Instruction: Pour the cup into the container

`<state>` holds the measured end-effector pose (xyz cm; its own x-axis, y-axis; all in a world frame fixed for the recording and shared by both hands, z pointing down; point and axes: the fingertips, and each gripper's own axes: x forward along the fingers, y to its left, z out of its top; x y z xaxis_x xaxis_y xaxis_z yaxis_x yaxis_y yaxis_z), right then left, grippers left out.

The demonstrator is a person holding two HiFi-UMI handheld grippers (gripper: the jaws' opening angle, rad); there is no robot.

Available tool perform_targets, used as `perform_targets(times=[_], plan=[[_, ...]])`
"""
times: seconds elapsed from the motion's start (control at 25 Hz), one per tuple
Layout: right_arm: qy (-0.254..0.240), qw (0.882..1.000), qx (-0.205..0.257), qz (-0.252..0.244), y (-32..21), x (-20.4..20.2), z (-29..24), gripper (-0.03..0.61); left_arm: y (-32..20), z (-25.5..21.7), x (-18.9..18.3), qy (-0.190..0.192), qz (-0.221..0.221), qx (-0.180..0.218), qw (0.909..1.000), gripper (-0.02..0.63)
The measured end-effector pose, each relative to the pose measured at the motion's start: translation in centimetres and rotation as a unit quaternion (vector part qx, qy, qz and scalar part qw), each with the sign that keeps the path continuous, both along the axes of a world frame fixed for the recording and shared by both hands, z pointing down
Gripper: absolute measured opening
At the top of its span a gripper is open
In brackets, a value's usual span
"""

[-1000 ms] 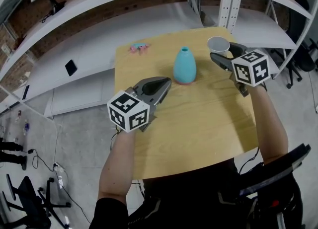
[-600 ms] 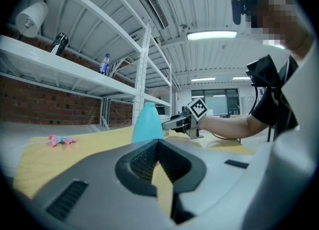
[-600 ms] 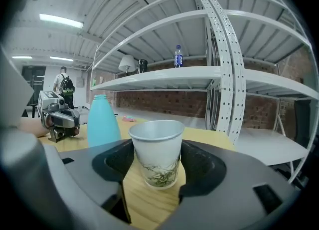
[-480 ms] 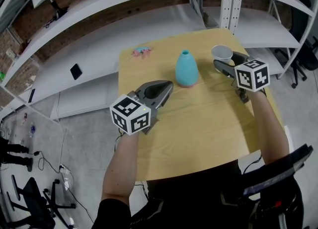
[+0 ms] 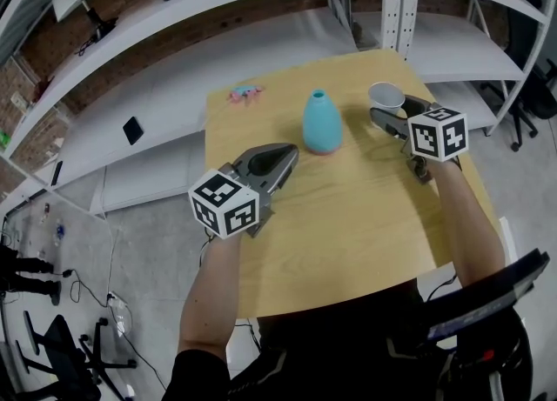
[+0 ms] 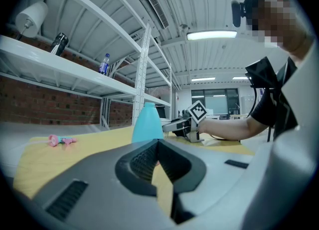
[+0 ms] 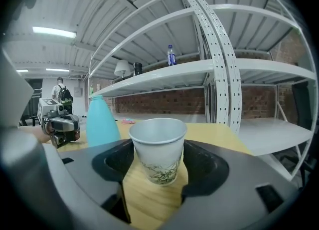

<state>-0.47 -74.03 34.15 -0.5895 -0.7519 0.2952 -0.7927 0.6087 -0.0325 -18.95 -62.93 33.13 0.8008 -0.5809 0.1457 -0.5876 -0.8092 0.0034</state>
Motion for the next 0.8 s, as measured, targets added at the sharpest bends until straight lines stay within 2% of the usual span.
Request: perform_targets(times=[0.32, 0.44, 0.56, 0.8], plan=[[0.012, 1.000, 0.026, 0.007, 2.2, 1.3, -2.0, 0.302, 0.0, 0.0, 0.0, 0.000, -0.002, -0.001, 1.0000, 0.000], [0.016, 0.999, 0.035, 0.026, 3.4, 2.2, -2.9, 0.302, -0.3, 0.0, -0.3, 0.000, -0.016, -0.002, 0.9999, 0.000], [0.009, 0.999, 0.044, 0.025, 4.9, 2.0, -3.5, 0.294, -0.4, -0.1, -0.5, 0.000, -0.025, -0.003, 0.9997, 0.000], [-0.015, 0.998, 0.057, 0.020, 6.7, 1.1, -3.8, 0.065, 0.5, 0.2, 0.1, -0.009, -0.025, -0.007, 0.9996, 0.000]])
